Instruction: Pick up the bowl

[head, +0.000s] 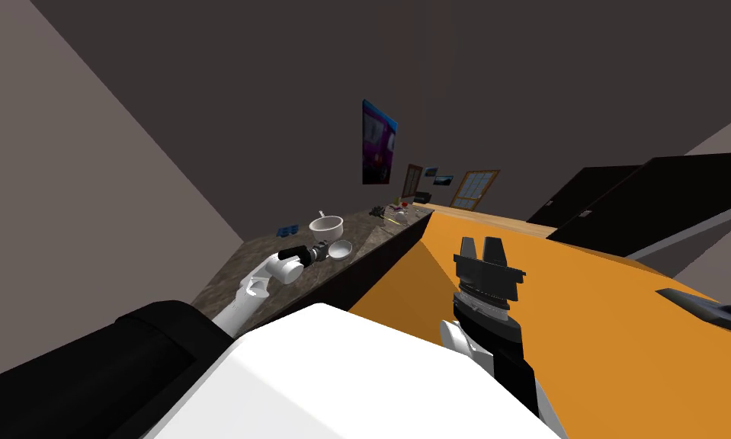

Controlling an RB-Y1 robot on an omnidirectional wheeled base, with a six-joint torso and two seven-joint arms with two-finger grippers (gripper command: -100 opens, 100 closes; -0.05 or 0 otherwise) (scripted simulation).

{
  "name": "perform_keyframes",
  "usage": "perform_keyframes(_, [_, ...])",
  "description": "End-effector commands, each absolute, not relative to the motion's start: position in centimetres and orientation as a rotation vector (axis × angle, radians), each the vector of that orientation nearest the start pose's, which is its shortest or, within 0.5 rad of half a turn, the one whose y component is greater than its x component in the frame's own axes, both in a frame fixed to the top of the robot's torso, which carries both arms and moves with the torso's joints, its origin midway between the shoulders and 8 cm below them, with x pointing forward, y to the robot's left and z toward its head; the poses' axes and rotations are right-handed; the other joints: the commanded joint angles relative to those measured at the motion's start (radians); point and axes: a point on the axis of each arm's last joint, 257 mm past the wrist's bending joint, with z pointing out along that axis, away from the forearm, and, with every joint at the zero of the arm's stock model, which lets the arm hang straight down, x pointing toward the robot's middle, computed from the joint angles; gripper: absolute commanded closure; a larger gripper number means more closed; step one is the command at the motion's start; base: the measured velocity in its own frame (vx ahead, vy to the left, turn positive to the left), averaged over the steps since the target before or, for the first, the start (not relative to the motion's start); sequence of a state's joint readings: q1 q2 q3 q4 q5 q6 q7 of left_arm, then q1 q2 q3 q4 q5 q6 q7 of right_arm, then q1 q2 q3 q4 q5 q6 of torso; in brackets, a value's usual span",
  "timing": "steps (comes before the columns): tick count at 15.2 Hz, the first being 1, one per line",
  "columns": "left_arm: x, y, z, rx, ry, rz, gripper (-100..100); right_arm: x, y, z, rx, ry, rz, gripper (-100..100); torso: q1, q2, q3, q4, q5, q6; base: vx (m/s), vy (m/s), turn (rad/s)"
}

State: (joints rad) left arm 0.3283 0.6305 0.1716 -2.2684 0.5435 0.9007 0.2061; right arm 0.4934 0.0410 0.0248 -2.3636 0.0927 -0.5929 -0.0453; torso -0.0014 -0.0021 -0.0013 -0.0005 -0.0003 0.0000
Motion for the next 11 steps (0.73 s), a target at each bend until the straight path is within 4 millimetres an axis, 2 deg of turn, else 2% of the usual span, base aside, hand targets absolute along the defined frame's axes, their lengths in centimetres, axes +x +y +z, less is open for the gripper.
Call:
perform_keyframes(1, [40.8, 35.5, -21.3, -1.635, 1.645, -0.897, -100, 31.0, -25.6, 7.8, 0.498, 0.497, 1.348, 0, 0.0, 0.0, 0.0, 0.0, 0.0, 0.0, 0.033, -0.025, -0.043])
perform_keyframes(11, [38.3, 36.5, -24.2, -1.775, 1.741, -0.754, -100, 31.0, -25.6, 7.8, 0.498, 0.497, 1.348, 0, 0.0, -0.001, 0.0, 0.0, 0.0, 0.0, 0.032, -0.018, -0.027])
